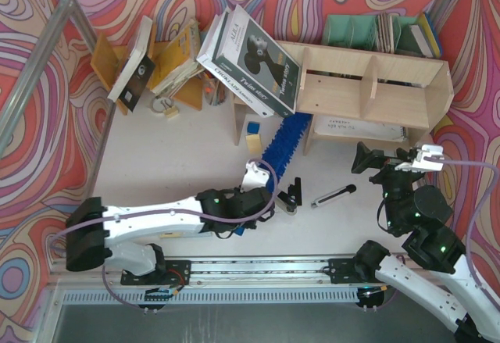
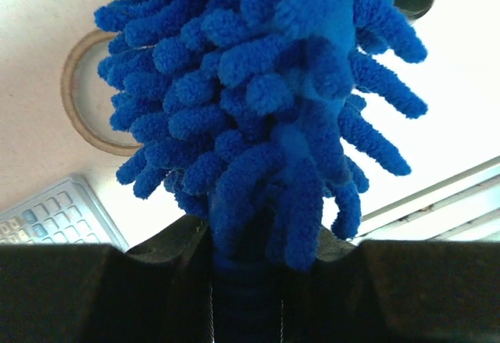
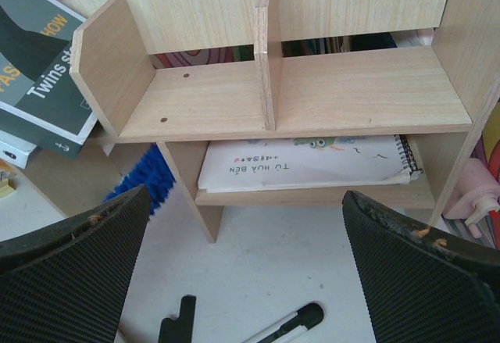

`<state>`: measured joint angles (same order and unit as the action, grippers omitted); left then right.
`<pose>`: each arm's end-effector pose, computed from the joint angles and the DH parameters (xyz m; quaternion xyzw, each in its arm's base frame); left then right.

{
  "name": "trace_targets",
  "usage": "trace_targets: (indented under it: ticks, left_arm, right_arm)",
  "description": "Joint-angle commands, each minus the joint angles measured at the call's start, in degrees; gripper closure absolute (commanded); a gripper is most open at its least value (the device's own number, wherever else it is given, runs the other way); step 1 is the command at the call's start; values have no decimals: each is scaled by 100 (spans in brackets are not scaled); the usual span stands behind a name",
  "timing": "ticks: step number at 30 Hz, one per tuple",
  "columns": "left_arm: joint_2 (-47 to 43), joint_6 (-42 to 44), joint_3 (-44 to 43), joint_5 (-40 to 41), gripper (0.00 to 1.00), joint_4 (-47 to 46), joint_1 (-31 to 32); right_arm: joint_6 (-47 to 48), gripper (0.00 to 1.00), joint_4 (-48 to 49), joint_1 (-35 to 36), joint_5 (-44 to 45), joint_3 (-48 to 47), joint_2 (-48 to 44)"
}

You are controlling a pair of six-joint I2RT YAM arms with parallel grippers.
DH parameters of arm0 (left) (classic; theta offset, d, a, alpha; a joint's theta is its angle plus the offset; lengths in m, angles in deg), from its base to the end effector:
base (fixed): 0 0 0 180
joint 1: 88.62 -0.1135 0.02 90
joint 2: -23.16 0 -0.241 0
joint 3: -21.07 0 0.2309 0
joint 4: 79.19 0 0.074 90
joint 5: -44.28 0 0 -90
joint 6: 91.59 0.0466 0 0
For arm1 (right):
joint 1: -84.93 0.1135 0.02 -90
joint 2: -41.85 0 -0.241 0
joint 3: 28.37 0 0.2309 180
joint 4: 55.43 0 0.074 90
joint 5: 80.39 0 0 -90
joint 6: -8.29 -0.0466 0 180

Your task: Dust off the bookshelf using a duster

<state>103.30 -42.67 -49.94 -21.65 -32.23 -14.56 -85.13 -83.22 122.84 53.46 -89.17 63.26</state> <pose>0.0929 -0.2561 0.2176 0.2072 0.9143 -0.1338 0.3213 0.0826 0.0234 0.3696 0.1025 0.6457 0.0329 0.7559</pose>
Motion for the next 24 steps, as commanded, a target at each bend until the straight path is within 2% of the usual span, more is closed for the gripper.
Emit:
trace_targets:
  ticks: [1,7,19,24]
  left_arm:
    - [-767,118,-33,513,100,-189,19]
    - [-967,123,6,601,100,-147,20]
    - [446,174,-273,-165,100,-148,16]
    - [368,145,-234,-38,100,-111,20]
  right_arm:
    - [8,1,27,23,28,21,-96]
    - [10,1,33,23,22,12,-77]
    - [6,1,19,22,27,21,-81]
    - [7,1,16,23,27,27,-93]
